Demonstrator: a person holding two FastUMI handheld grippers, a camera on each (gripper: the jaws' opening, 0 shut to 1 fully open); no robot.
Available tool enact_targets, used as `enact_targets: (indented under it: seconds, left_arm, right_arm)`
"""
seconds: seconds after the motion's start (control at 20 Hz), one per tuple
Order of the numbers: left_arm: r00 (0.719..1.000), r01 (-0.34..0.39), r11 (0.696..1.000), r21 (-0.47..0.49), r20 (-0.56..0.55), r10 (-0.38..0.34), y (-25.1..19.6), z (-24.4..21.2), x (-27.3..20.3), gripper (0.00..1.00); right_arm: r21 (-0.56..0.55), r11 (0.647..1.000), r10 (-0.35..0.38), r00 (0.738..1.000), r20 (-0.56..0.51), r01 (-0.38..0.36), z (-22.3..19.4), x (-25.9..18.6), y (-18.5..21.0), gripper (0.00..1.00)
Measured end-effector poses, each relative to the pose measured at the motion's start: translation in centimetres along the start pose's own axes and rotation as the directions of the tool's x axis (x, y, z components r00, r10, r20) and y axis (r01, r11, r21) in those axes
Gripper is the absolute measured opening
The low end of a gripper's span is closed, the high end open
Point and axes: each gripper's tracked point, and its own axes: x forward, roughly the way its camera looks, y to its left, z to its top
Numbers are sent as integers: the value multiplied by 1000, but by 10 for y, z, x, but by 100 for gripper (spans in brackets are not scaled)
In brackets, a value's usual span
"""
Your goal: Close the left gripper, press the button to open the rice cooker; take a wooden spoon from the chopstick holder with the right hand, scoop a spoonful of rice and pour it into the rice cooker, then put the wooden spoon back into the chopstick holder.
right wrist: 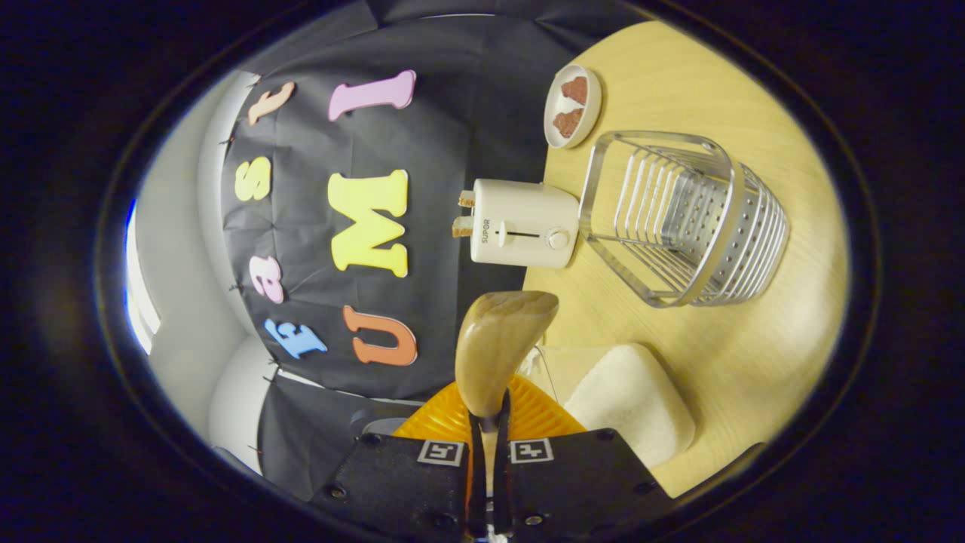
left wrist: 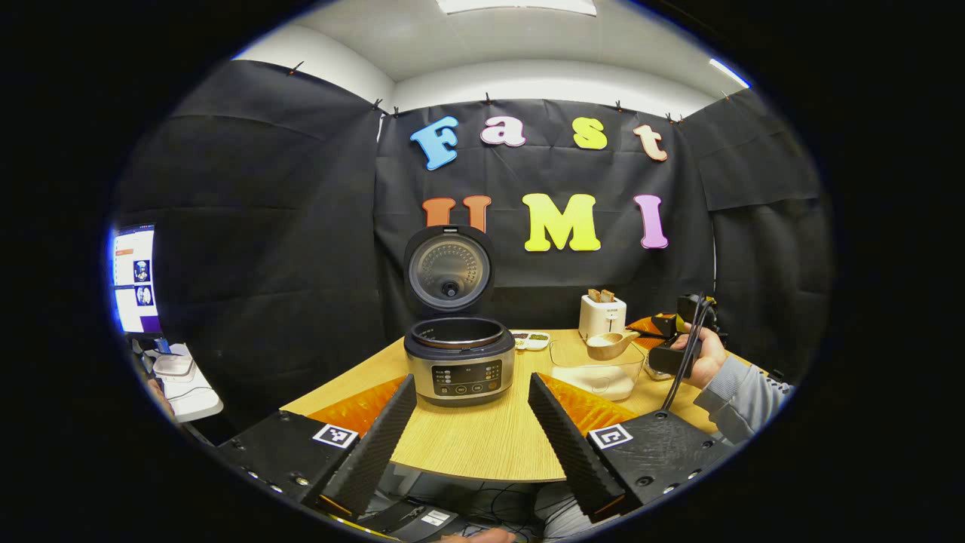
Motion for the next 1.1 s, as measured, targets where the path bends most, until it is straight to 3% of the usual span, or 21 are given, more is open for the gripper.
enact_targets:
  seconds: [0.1, 0.3, 0.7, 1.1]
  left_arm:
    - [1000, 2, 1000, 4, 0, -2, 0, 0, -3, 96]
    - [1000, 3, 1000, 10, 1, -3, 4, -2, -8, 96]
    - [1000, 11, 1000, 21, 16, -11, 19, -1, -10, 96]
    - [998, -35, 999, -35, 42, 37, 64, -2, -34, 96]
  right_arm:
    - [41, 999, 26, 1000, -16, -25, -1, 0, 9, 9]
    - [16, 999, 44, 999, -21, -44, -6, 4, 25, 5]
    - [5, 996, 85, 995, -51, -85, -37, 20, 81, 8]
    - [-116, 990, 61, 991, -120, -75, -99, 60, 123, 9]
